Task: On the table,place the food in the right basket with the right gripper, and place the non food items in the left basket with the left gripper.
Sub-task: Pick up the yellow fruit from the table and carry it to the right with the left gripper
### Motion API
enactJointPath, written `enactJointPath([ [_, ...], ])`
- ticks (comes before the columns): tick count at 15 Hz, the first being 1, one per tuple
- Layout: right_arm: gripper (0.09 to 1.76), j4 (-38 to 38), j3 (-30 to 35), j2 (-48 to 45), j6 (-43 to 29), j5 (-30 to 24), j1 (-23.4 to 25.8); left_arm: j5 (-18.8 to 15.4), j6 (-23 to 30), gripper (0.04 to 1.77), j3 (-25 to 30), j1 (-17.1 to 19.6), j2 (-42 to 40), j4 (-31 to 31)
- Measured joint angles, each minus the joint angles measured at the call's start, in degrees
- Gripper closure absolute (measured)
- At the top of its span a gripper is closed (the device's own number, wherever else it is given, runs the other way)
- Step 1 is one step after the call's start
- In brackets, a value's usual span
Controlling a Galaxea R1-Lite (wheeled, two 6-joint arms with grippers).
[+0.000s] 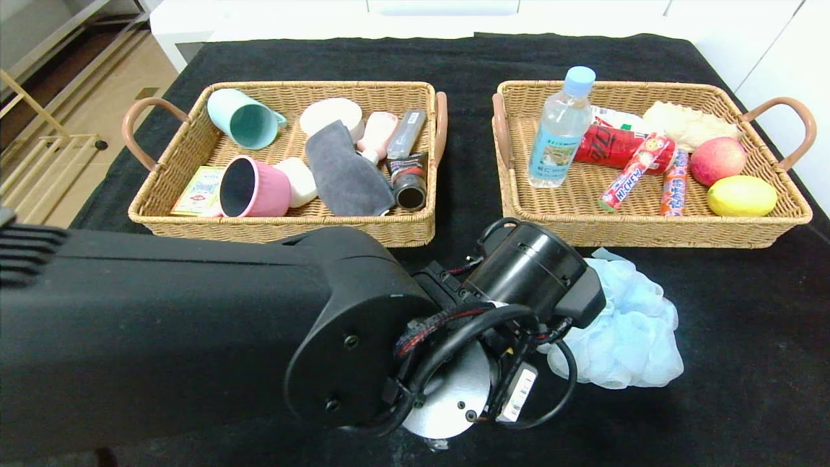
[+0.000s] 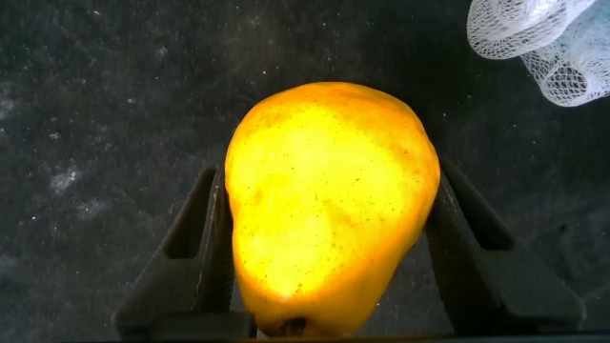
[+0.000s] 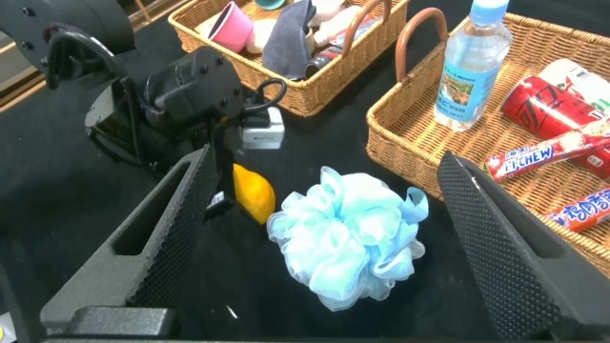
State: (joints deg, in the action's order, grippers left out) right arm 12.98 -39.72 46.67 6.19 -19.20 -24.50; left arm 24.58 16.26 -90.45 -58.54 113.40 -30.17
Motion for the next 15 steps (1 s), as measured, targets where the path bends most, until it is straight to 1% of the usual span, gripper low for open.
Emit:
enactJointPath([
  [2,0.14,0.00,0.00,-0.04,0.00,0.00,0.00,0.39,0.05,0.63,0.00,-0.15,0.27,-0.01],
  [4,0.14,0.02,0.00,-0.06,-0.02,0.00,0.00,0.28,0.00,0.50,0.10,-0.24,0.38,-0.20],
  [8,0.14,0.02,0.09,-0.09,-0.05,-0.06,0.00,0.50,0.05,0.34,0.22,-0.94,0.60,-0.74],
  [11,0.14,0.02,0.15,-0.09,-0.02,-0.11,-0.07,1.96,-0.17,0.26,0.11,-1.46,0.13,-0.72],
  [15,0.14,0.00,0.30,-0.06,0.00,-0.11,-0.07,2.27,-0.23,0.20,0.44,-1.85,-1.63,-0.83],
])
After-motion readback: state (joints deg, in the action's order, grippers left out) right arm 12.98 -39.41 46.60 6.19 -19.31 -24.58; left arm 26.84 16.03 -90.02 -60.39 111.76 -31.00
